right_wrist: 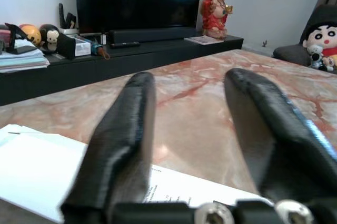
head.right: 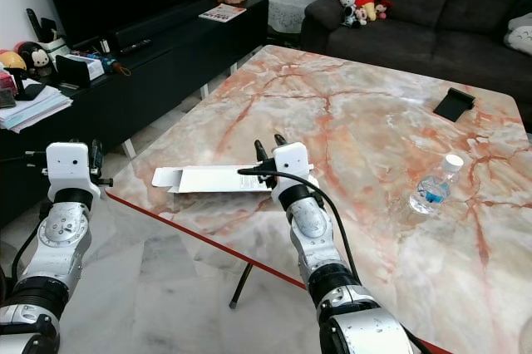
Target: Picking trash to rubbish bin
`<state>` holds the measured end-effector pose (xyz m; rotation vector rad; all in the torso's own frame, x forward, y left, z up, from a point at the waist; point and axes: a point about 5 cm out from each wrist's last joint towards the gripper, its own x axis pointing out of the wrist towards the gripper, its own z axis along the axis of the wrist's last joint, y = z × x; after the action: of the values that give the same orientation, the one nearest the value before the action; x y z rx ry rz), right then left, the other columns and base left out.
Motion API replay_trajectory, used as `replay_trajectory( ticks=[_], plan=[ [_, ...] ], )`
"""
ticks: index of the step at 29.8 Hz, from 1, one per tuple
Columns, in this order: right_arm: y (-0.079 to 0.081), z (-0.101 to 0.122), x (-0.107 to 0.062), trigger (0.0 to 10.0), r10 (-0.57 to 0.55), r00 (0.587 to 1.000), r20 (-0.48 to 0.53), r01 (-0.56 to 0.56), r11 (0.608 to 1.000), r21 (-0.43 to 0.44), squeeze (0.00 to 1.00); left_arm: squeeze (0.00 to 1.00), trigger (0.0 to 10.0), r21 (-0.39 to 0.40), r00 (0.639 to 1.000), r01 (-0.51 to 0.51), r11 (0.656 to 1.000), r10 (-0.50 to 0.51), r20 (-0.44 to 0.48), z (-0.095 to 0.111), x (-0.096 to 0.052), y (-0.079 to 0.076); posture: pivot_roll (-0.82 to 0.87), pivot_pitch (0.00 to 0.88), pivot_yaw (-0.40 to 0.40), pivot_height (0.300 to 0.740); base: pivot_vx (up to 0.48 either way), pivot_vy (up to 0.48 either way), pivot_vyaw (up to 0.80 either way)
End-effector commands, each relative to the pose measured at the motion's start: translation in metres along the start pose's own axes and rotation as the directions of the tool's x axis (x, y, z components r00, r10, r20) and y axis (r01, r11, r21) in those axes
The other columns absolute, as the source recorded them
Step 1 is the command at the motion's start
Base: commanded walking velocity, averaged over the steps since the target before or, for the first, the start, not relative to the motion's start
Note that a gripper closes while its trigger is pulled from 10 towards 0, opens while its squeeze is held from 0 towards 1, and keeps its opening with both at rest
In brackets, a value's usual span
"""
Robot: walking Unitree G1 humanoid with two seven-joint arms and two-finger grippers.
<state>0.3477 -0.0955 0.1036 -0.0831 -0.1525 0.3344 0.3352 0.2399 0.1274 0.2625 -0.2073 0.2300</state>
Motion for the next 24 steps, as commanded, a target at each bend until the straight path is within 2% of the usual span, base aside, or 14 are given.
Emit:
replay_trajectory(
  ticks=[1, 9, 13, 24],
  plan=[
    [-0.002, 0.003, 0.0, 10.0, 0.008, 1.0, 0.02, -0.008, 1.0, -0.014, 1.0, 0.0, 10.0, 0.002, 1.0, 0.012, 1.0, -0.012, -0.004, 0.0, -0.001, -0.001, 0.07, 0.011, -0.05, 0.74, 0.0, 0.0, 0.0],
    [0.0, 0.003, -0.003, 10.0, 0.052, 0.998, 0.036, -0.05, 0.998, -0.044, 1.0, 0.0, 10.0, -0.001, 1.0, 0.02, 1.0, -0.02, -0.008, -0.001, -0.001, -0.003, 0.07, 0.01, -0.053, 0.74, 0.0, 0.0, 0.0],
    [-0.002, -0.006, -0.013, 10.0, 0.089, 0.996, 0.013, -0.087, 0.989, -0.12, 1.0, 0.0, 10.0, -0.005, 1.0, 0.026, 1.0, -0.026, -0.011, -0.002, -0.001, -0.004, 0.07, 0.01, -0.052, 0.74, 0.0, 0.0, 0.0],
    [0.004, -0.021, -0.029, 10.0, 0.195, 0.979, -0.054, -0.203, 0.951, -0.234, 1.0, 0.0, 10.0, -0.008, 0.999, 0.035, 0.999, -0.036, -0.017, -0.003, -0.003, -0.006, 0.06, 0.015, -0.054, 0.74, 0.0, 0.0, 0.0]
  ],
)
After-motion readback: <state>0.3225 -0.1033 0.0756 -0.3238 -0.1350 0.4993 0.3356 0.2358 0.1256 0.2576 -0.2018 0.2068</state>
